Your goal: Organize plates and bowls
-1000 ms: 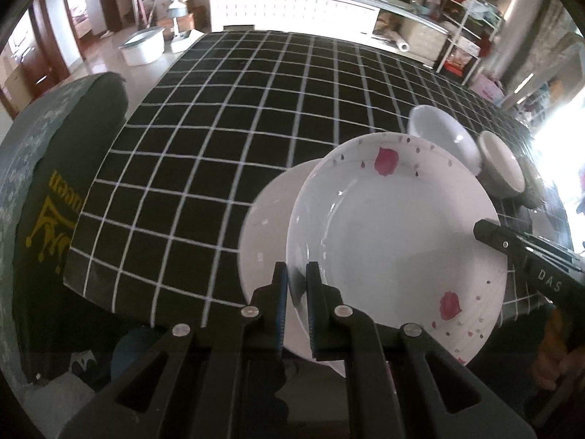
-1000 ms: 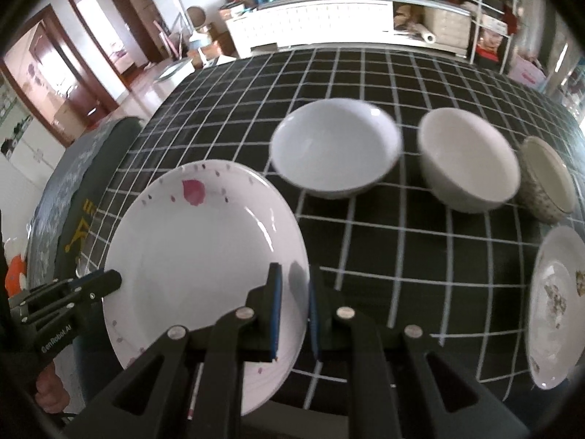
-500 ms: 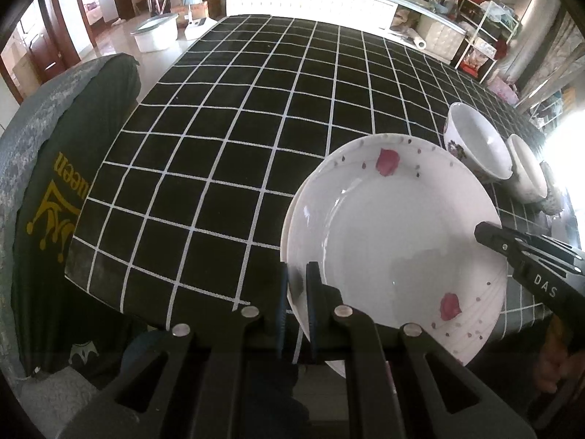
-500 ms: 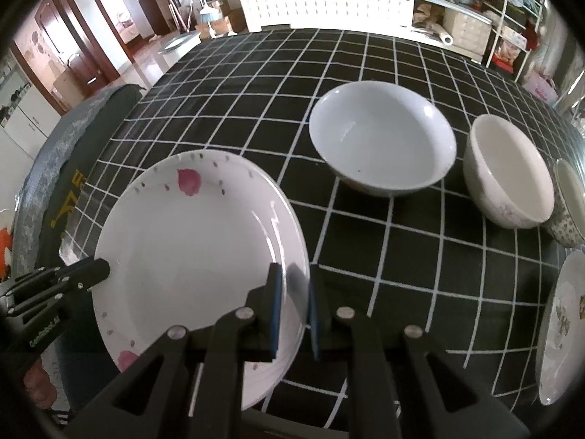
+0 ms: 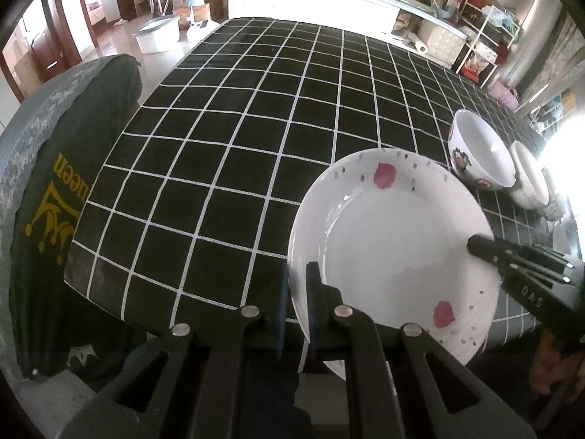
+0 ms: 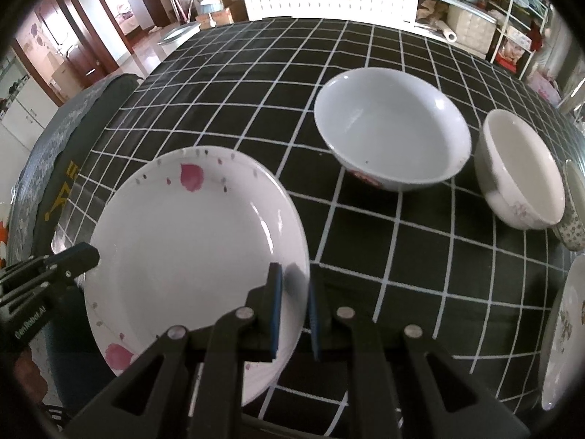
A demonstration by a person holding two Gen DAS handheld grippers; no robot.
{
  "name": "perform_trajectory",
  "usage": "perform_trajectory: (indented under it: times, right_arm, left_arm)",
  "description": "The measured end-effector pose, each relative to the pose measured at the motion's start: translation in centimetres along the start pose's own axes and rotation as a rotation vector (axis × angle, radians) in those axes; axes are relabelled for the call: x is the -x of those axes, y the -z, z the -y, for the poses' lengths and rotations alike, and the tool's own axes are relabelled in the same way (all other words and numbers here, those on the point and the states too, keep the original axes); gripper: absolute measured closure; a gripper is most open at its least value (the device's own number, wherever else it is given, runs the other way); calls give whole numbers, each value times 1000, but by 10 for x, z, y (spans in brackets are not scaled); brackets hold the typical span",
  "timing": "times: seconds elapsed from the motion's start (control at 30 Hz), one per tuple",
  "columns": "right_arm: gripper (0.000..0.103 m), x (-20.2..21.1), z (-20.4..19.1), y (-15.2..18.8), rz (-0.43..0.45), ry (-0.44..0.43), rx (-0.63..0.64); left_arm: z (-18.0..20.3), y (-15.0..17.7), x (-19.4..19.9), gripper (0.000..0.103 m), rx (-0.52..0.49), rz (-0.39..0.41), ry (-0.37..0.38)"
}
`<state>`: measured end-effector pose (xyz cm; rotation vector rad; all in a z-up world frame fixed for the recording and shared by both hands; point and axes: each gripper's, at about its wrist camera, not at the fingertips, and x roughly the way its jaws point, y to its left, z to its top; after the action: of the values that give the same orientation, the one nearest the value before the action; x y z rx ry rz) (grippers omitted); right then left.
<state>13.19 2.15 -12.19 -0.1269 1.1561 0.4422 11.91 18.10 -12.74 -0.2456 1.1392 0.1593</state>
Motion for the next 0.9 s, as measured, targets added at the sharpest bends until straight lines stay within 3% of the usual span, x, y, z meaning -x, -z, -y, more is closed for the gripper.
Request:
perform_trajectory:
  times: [0.43, 0.67, 0.9]
  right_arm:
    - [86, 41, 17, 15, 73, -37, -53]
    - [86, 83, 35, 26, 159, -27, -87]
    - [86, 125, 59, 44, 260, 56, -112]
  left_arm:
    - [13, 8, 36, 95, -38, 89, -27]
    - [53, 12, 67, 95, -128, 161, -24]
    - [102, 13, 83, 95, -230, 188, 20]
